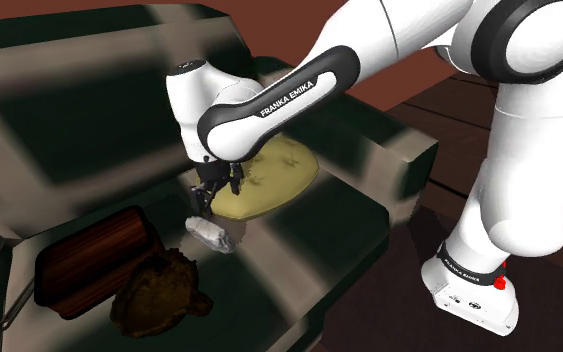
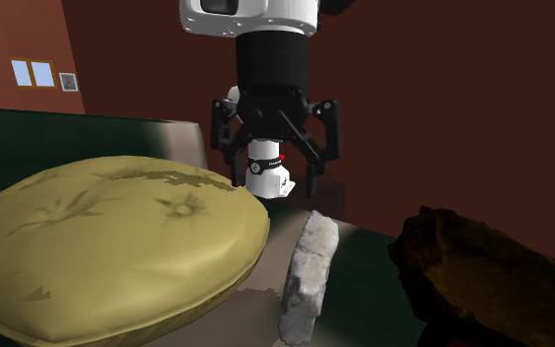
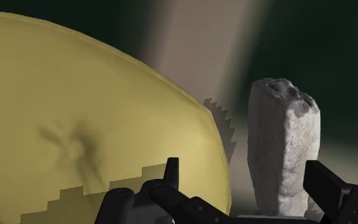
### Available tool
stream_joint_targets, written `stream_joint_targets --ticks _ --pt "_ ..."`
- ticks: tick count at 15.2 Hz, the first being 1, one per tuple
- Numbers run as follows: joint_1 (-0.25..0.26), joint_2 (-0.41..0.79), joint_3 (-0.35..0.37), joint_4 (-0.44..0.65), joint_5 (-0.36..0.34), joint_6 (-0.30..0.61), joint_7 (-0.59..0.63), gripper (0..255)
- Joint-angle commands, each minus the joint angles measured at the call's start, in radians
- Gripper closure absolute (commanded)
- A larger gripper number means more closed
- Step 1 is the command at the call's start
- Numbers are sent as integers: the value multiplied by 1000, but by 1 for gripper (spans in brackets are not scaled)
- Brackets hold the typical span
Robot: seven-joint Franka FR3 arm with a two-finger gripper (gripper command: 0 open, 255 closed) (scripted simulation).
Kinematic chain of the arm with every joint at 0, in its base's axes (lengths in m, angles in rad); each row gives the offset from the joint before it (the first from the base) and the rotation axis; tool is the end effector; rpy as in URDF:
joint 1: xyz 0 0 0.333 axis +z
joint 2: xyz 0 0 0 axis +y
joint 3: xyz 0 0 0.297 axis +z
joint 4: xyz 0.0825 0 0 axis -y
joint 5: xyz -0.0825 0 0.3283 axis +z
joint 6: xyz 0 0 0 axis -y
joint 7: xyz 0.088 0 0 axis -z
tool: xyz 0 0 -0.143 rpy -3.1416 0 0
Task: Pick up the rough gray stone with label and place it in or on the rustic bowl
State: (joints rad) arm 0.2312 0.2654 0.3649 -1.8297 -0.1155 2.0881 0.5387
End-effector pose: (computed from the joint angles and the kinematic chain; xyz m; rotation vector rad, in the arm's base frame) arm 0.4823 0.3036 0.3704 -3.1368 -0.1597 -0.0222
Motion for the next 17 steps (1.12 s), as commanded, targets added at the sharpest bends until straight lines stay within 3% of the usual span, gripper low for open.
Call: stream_joint_targets --ticks 1,4,12,17 --pt "27 80 3 74 -26 2 23 0" --pt "70 194 2 197 -60 -10 46 0" --pt "79 245 -10 167 -81 69 59 0" --pt "79 245 -10 167 -81 69 59 0"
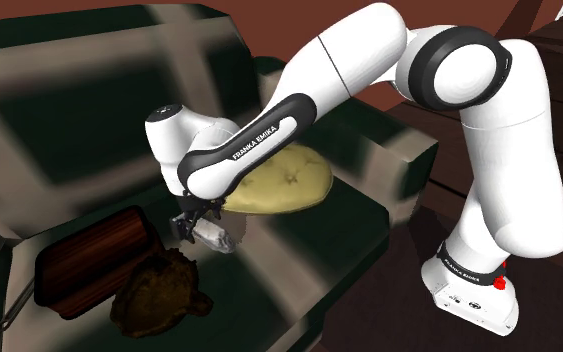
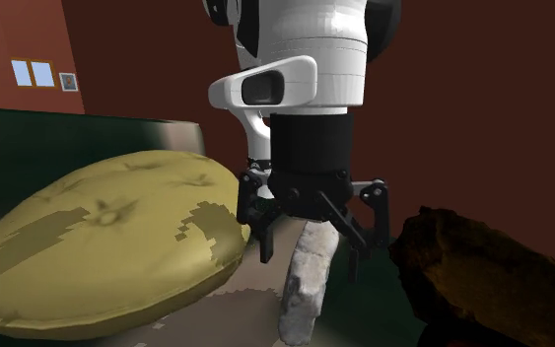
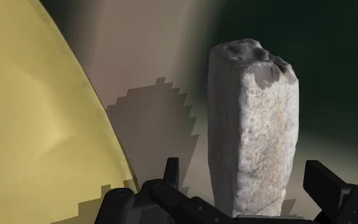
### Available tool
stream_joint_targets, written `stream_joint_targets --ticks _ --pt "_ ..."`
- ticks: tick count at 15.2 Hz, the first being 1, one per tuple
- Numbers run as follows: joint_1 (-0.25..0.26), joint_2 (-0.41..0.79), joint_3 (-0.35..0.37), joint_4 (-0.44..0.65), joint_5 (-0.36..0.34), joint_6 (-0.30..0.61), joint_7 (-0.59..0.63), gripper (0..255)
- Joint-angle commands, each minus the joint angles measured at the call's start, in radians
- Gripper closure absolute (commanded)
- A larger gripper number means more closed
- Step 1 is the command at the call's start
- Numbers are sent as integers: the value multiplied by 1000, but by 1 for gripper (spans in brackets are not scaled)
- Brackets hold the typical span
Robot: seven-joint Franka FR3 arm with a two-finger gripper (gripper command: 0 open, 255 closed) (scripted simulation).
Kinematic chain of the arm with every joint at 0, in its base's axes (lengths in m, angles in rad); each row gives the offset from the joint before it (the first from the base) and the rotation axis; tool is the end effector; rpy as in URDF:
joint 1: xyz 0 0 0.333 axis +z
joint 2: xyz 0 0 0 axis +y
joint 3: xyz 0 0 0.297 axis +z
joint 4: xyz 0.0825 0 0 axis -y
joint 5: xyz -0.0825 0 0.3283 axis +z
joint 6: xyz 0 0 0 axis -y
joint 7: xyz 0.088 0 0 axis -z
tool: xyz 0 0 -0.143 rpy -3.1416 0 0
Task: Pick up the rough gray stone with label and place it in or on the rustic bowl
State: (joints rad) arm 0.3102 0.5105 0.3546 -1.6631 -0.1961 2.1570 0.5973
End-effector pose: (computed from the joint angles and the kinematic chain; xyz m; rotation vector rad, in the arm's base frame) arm 0.5103 0.3551 0.3051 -3.1184 -0.2055 -0.0191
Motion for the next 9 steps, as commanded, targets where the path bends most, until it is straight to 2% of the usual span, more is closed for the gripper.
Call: stream_joint_targets --ticks 1,3,4,9 --pt "0 0 0 0 0 0 0 0" --pt "0 0 0 0 0 0 0 0" --pt "0 0 0 0 0 0 0 255" --pt "0 0 0 0 0 1 0 255"
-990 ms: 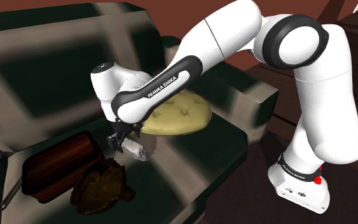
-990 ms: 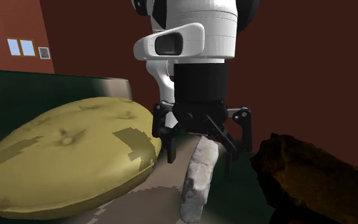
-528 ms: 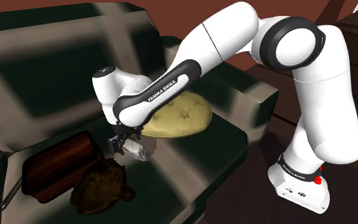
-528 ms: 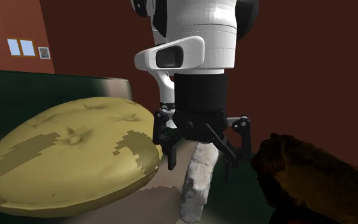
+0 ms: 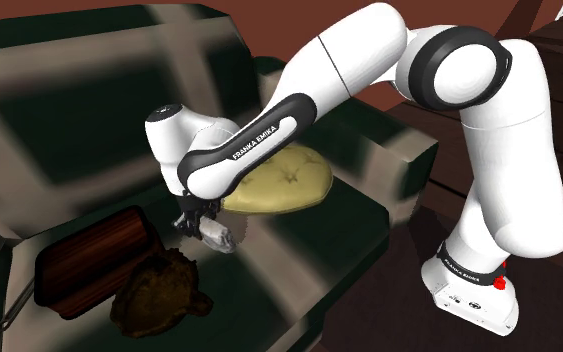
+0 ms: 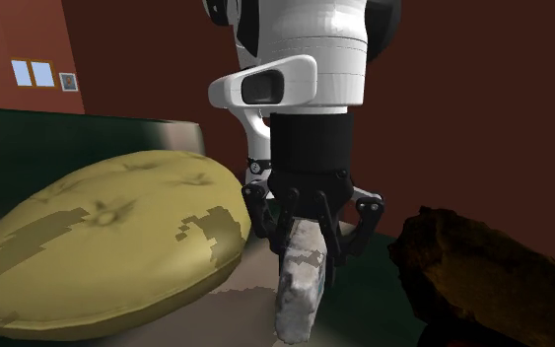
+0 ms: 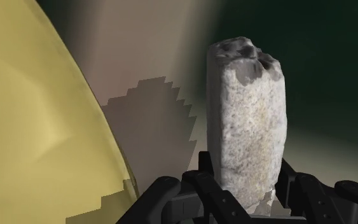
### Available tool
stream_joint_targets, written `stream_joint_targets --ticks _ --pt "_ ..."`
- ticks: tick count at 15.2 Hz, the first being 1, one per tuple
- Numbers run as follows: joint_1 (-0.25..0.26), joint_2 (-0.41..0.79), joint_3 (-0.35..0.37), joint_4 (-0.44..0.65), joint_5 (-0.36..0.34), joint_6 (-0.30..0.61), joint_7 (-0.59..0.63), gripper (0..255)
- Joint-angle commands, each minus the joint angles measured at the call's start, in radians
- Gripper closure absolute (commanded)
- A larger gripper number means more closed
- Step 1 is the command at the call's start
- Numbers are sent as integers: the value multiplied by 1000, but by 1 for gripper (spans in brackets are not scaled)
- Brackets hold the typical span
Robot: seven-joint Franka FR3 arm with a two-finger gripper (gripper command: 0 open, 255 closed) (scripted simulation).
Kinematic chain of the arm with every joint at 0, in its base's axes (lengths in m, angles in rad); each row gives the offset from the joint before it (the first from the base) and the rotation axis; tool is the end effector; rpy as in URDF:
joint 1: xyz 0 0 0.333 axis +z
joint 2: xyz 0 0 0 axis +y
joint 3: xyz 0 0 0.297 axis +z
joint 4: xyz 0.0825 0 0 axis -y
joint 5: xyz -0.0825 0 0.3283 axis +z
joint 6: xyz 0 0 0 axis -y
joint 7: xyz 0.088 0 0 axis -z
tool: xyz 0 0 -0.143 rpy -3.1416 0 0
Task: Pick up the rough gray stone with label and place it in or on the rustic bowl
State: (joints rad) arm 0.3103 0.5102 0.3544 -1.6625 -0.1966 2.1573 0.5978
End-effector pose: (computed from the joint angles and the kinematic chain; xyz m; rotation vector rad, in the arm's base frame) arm 0.5105 0.3551 0.3055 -3.1183 -0.2049 -0.0211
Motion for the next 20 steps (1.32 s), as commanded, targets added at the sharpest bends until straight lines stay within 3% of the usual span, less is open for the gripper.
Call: stream_joint_targets --ticks 1,4,20 --pt "0 1 0 0 0 0 0 255" --pt "0 1 0 -1 0 0 0 255" --pt "-8 -80 20 101 37 -177 -23 255"
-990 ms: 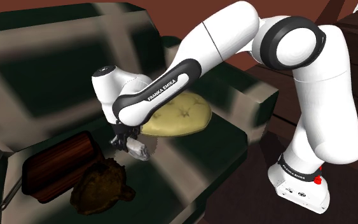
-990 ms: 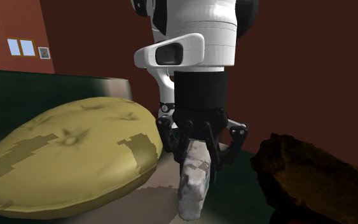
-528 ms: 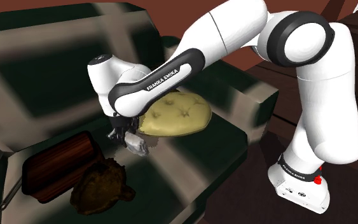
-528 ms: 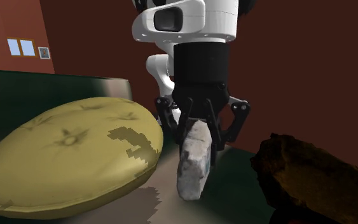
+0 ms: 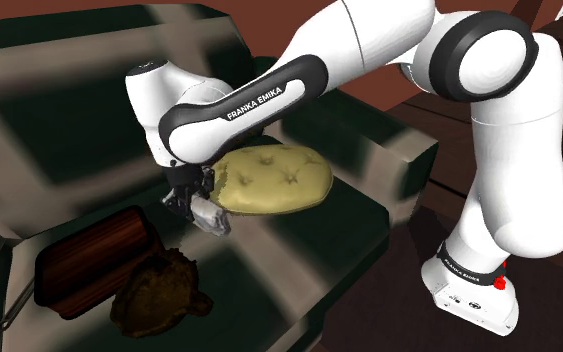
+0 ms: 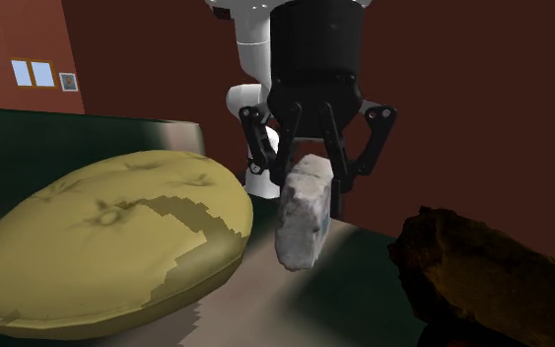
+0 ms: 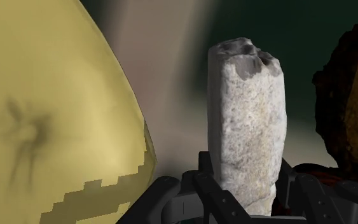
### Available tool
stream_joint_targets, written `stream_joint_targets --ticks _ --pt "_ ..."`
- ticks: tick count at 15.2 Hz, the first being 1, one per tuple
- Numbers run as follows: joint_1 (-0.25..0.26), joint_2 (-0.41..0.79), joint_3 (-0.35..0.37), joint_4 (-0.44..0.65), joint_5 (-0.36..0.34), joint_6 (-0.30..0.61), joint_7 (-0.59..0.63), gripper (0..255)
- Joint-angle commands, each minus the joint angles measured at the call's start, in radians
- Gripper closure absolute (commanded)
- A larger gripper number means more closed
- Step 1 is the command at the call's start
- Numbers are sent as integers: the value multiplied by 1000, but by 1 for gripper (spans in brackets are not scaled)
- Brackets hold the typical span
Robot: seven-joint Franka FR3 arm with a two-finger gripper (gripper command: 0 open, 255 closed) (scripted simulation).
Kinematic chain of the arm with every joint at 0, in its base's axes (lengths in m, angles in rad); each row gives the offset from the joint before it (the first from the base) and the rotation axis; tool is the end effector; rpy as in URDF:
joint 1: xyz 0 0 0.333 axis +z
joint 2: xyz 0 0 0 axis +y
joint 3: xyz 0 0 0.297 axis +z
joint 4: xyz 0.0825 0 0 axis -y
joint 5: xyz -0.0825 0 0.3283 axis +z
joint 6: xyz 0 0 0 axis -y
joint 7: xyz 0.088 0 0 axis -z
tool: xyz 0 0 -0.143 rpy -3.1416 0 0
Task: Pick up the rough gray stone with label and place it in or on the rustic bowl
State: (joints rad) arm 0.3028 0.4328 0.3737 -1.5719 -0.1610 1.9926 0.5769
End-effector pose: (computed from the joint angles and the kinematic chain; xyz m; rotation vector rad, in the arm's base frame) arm 0.5069 0.3538 0.3755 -3.1185 -0.2051 -0.0192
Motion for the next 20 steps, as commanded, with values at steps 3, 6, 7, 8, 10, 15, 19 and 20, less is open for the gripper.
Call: stream_joint_targets --ticks 3,6,7,8,10,15,19,20 --pt "0 -12 3 37 6 -48 -5 255" --pt "1 -20 5 67 10 -84 -8 255" --pt "1 -22 6 77 11 -97 -9 255" --pt "1 -24 6 88 12 -109 -10 255" --pt "3 -27 7 110 14 -135 -11 255" --pt "7 -30 10 173 17 -200 -14 255" --pt "48 0 19 238 3 -237 27 255" --pt "68 18 22 265 -5 -249 48 255"
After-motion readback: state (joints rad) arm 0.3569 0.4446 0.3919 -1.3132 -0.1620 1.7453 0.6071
